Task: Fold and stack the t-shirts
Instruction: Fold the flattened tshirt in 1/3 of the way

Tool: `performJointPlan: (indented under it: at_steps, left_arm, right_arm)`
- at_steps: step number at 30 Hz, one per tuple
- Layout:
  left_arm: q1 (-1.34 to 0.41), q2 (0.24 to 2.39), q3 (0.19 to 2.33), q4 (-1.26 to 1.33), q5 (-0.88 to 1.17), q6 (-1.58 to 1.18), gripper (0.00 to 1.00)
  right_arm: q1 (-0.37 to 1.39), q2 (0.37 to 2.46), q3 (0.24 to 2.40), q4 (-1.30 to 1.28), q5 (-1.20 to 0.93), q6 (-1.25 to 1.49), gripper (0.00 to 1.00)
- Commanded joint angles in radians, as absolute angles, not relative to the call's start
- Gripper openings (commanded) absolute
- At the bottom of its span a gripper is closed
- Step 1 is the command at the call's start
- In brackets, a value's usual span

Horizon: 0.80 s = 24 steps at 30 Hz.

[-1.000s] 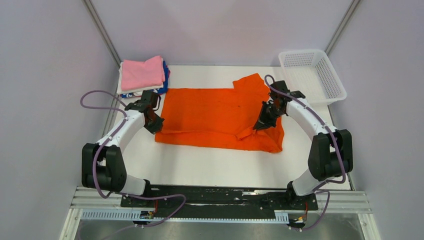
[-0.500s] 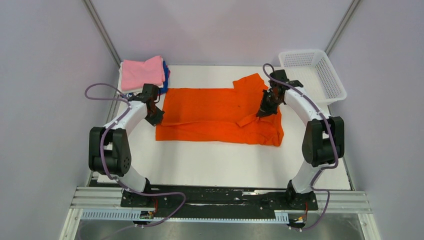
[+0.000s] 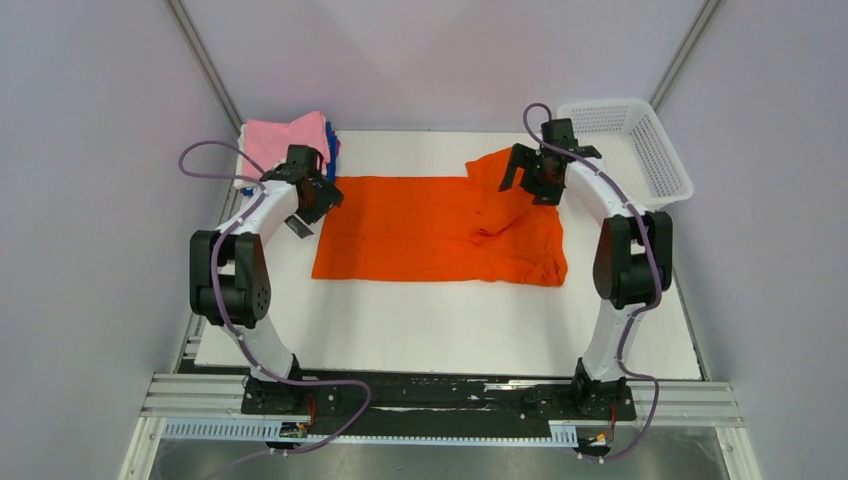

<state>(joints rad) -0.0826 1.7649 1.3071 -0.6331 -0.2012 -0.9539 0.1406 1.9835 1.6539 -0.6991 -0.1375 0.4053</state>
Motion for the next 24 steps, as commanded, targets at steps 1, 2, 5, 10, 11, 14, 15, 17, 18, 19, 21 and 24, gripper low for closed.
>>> performJointPlan:
  at_steps: [1,2,5,10,11,14,15,17,18,19,21,24]
  left_arm:
    - [-0.096,1.675,1.270,-0.638,-0.111,-0.881,1.00]
    - [-0.104,1.667,1.244,-0.636,-0.082,-0.872,1.00]
    - [-0.150,1.635,1.198,-0.608,-0.038,-0.850,1.00]
    - [-0.190,1.626,1.131,-0.519,0.036,-0.853,1.00]
    - [-0.191,1.630,1.129,-0.507,0.040,-0.857,1.00]
    - [-0.192,1.651,1.135,-0.496,0.040,-0.855,1.00]
    - [-0.192,1.656,1.138,-0.493,0.040,-0.853,1.00]
    - [-0.192,1.665,1.149,-0.489,0.043,-0.847,1.00]
    - [-0.192,1.667,1.156,-0.487,0.039,-0.845,1.00]
    - [-0.192,1.667,1.161,-0.485,0.037,-0.844,1.00]
    - [-0.192,1.667,1.170,-0.484,0.039,-0.835,1.00]
    - [-0.195,1.673,1.182,-0.489,0.045,-0.818,1.00]
  right_arm:
    - [0.149,1.789,1.460,-0.613,-0.233,0.412,1.00]
    - [0.159,1.762,1.404,-0.602,-0.252,0.407,1.00]
    - [0.200,1.698,1.261,-0.545,-0.276,0.385,1.00]
    - [0.227,1.771,1.265,-0.462,-0.338,0.415,1.00]
    - [0.232,1.807,1.295,-0.442,-0.337,0.427,1.00]
    - [0.234,1.934,1.416,-0.388,-0.329,0.462,1.00]
    - [0.234,1.978,1.469,-0.382,-0.329,0.468,1.00]
    - [0.234,2.064,1.581,-0.384,-0.311,0.469,1.00]
    - [0.234,2.080,1.625,-0.384,-0.293,0.467,1.00]
    - [0.234,2.085,1.655,-0.386,-0.277,0.464,1.00]
    - [0.232,2.061,1.665,-0.391,-0.266,0.461,1.00]
    - [0.233,1.961,1.557,-0.391,-0.240,0.462,1.00]
